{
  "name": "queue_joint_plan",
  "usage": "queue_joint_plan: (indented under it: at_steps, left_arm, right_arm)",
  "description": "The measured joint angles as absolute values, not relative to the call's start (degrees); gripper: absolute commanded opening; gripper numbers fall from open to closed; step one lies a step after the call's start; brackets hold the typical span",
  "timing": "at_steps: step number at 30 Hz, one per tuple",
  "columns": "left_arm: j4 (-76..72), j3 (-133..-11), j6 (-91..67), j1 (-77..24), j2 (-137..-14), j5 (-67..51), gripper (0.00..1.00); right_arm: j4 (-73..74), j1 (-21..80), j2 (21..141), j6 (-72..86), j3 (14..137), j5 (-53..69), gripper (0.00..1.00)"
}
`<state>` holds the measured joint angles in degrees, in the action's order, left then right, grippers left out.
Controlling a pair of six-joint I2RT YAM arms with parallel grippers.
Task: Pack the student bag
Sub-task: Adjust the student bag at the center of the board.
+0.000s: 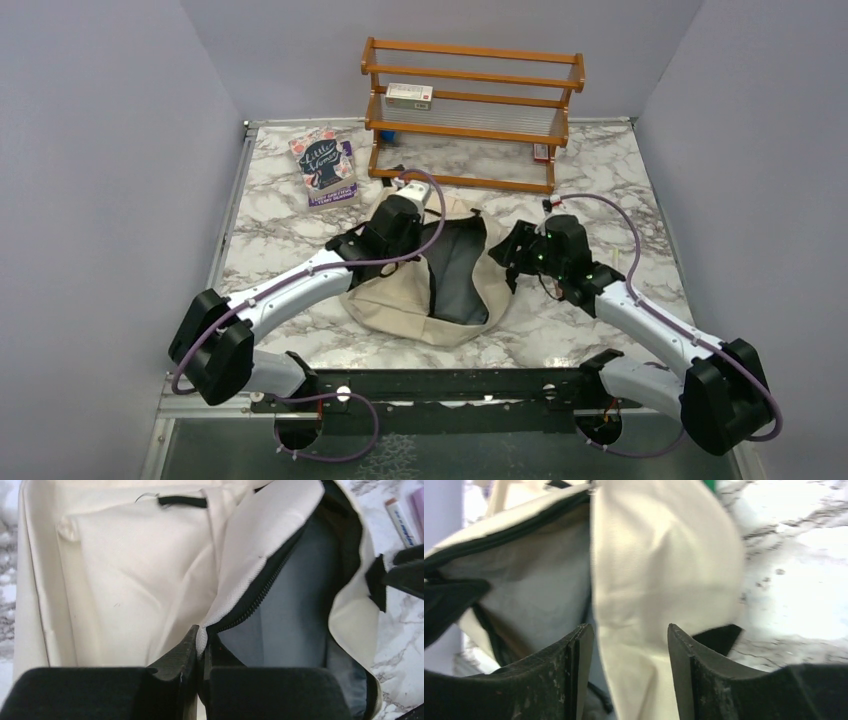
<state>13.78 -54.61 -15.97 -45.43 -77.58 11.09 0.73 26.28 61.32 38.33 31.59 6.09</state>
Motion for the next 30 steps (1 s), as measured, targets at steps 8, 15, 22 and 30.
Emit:
queue_joint_plan:
  at_steps: [8,15,22,30]
  left_arm:
    - [8.49,-46.11,-21.91,-37.80,-76.95,5.96,0.02]
    - [5.41,-46.04,-21.69,-37.71,-76.77,-0.23,0.03]
    - [2.96,-46.04,-20.01,-39.46,-74.54,-7.44,0.01]
    - [-1.72,-44.51,-19.25,-47.59,-74.22,-8.45,0.00]
  right_arm:
    - [5.52,26.28,62.89,34.17,33.78,0.56,0.64]
    - [4.38,26.28,63.46,30.33,37.76,1.32,0.62]
    - [4.86,26.28,68.31,30.20,45.69,1.32,0.61]
    - [6.55,26.28,69.65,33.23,46.81,0.82,0.64]
